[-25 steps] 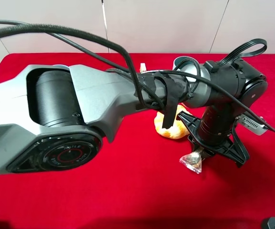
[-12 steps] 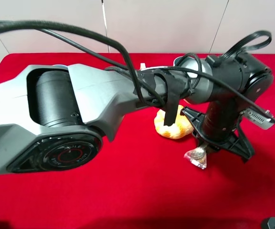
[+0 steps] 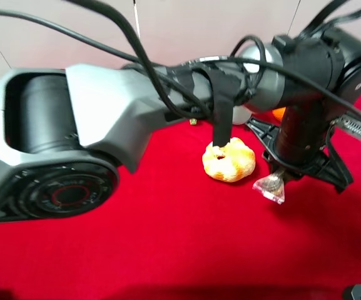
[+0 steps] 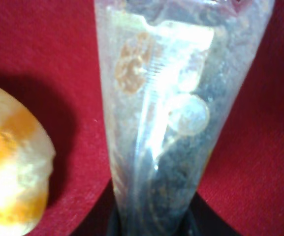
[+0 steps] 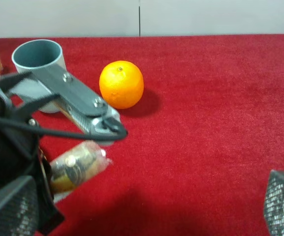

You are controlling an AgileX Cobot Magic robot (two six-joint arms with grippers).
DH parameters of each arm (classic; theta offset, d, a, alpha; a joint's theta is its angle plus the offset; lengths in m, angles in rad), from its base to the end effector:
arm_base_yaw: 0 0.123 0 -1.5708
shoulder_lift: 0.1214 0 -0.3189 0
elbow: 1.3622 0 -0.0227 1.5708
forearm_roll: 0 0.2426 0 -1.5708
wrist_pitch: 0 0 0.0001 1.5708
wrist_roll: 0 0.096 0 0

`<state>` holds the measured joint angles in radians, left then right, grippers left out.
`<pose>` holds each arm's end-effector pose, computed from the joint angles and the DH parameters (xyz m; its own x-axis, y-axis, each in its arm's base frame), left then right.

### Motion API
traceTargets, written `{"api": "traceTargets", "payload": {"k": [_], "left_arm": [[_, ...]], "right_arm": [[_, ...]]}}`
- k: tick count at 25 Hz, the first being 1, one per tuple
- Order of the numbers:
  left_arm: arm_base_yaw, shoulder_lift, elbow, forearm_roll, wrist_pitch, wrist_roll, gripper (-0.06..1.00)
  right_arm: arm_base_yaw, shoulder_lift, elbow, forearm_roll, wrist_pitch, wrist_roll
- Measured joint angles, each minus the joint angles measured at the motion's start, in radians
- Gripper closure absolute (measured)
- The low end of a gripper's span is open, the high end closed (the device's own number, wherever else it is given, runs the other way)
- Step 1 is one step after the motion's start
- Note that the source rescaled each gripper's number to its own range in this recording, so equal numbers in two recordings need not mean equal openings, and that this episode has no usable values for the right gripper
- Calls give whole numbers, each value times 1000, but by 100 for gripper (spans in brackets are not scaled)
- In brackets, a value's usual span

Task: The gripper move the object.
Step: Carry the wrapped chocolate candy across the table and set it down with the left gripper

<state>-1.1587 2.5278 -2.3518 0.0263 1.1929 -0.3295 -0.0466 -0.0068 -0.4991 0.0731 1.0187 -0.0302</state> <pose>0.2232 -0.5048 0.1828 -0.6515 0.7058 -0.2781 0.7462 0.6623 -0.0674 -0.0407 0.0079 0.2743 -0.4114 0.0274 -0.9110 -0.0067 0.9994 0.0331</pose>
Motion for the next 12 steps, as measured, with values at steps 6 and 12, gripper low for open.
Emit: {"api": "traceTargets", "payload": {"k": [6,12], "left_arm": [[0,-63,0,36,0,-4,94],[0,-123,63,42,1,-20,94]], "right_arm": [[0,0,0,0,0,0],[0,0,0,0,0,0]]}}
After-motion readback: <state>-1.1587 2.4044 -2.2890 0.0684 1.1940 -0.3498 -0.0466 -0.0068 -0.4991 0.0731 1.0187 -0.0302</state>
